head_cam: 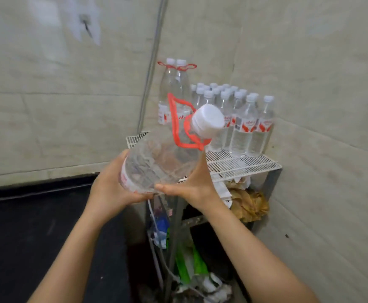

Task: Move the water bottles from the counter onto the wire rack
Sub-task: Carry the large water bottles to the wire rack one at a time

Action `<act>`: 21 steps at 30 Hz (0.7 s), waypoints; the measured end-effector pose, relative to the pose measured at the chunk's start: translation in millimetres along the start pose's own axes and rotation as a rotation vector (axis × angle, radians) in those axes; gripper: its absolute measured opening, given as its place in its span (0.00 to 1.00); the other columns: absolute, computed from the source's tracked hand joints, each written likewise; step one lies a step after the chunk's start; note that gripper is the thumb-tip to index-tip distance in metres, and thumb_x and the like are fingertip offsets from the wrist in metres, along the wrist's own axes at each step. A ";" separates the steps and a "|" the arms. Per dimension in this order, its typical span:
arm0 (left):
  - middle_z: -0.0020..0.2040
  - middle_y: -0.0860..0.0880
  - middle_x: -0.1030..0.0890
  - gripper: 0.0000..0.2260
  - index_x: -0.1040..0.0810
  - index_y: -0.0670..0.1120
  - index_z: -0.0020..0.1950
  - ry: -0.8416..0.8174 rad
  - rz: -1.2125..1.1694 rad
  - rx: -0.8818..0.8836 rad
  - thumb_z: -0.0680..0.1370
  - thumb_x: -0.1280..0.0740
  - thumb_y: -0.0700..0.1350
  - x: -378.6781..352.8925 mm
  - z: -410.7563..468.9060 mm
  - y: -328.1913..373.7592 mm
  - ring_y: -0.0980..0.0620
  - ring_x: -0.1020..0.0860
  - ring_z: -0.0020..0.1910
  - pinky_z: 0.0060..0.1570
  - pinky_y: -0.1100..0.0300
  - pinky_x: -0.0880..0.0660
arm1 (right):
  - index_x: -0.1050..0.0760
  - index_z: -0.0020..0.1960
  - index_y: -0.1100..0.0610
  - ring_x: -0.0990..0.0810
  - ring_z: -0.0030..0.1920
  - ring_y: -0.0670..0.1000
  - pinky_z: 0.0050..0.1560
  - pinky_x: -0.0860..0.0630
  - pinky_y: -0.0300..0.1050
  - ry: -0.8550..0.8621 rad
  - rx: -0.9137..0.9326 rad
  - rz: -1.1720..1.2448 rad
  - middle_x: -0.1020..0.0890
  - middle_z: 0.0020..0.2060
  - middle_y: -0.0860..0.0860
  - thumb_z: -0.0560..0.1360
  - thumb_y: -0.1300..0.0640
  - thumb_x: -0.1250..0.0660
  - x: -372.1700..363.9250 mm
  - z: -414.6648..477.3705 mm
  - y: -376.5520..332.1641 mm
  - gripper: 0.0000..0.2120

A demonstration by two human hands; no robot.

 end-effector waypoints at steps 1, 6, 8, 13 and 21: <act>0.47 0.71 0.21 0.31 0.28 0.69 0.51 -0.002 -0.009 -0.032 0.50 0.25 0.56 -1.9 22.5 -2.1 0.70 0.23 0.49 0.53 0.66 0.25 | 0.40 0.62 0.52 0.26 0.62 0.46 0.63 0.30 0.39 0.007 0.036 -0.007 0.28 0.60 0.56 0.52 0.59 0.21 5.0 18.6 2.2 0.44; 0.48 0.61 0.19 0.35 0.27 0.59 0.56 -0.055 -0.070 -0.063 0.53 0.19 0.46 -45.1 103.2 -16.7 0.68 0.22 0.49 0.50 0.70 0.25 | 0.40 0.64 0.65 0.26 0.63 0.53 0.62 0.27 0.43 0.043 0.114 -0.001 0.28 0.60 0.62 0.52 0.63 0.20 36.4 81.6 15.5 0.46; 0.50 0.57 0.20 0.38 0.28 0.47 0.61 -0.083 -0.087 -0.035 0.53 0.18 0.42 -71.0 128.2 -27.8 0.63 0.21 0.49 0.49 0.71 0.25 | 0.40 0.62 0.61 0.25 0.57 0.38 0.55 0.26 0.33 0.056 0.103 -0.004 0.27 0.57 0.53 0.54 0.66 0.21 51.4 98.9 28.1 0.42; 0.49 0.57 0.21 0.37 0.30 0.50 0.60 -0.113 -0.118 0.087 0.56 0.21 0.31 -122.9 170.4 -52.1 0.62 0.22 0.48 0.48 0.69 0.23 | 0.39 0.63 0.53 0.25 0.54 0.40 0.54 0.25 0.33 0.030 -0.056 0.000 0.28 0.58 0.51 0.60 0.70 0.23 79.0 142.6 65.6 0.39; 0.52 0.48 0.18 0.34 0.28 0.45 0.62 -0.172 -0.081 0.223 0.59 0.20 0.38 -142.7 226.3 -82.4 0.51 0.19 0.51 0.47 0.61 0.21 | 0.40 0.68 0.54 0.27 0.60 0.49 0.61 0.27 0.48 0.014 -0.113 -0.090 0.27 0.60 0.48 0.63 0.56 0.23 84.4 203.7 103.5 0.40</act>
Point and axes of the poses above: each hand's wrist, its own z-axis towards the middle knuckle, its own x-axis out of the back of the hand, y = z × x, the point moved 3 cm from there along z, towards the middle knuckle
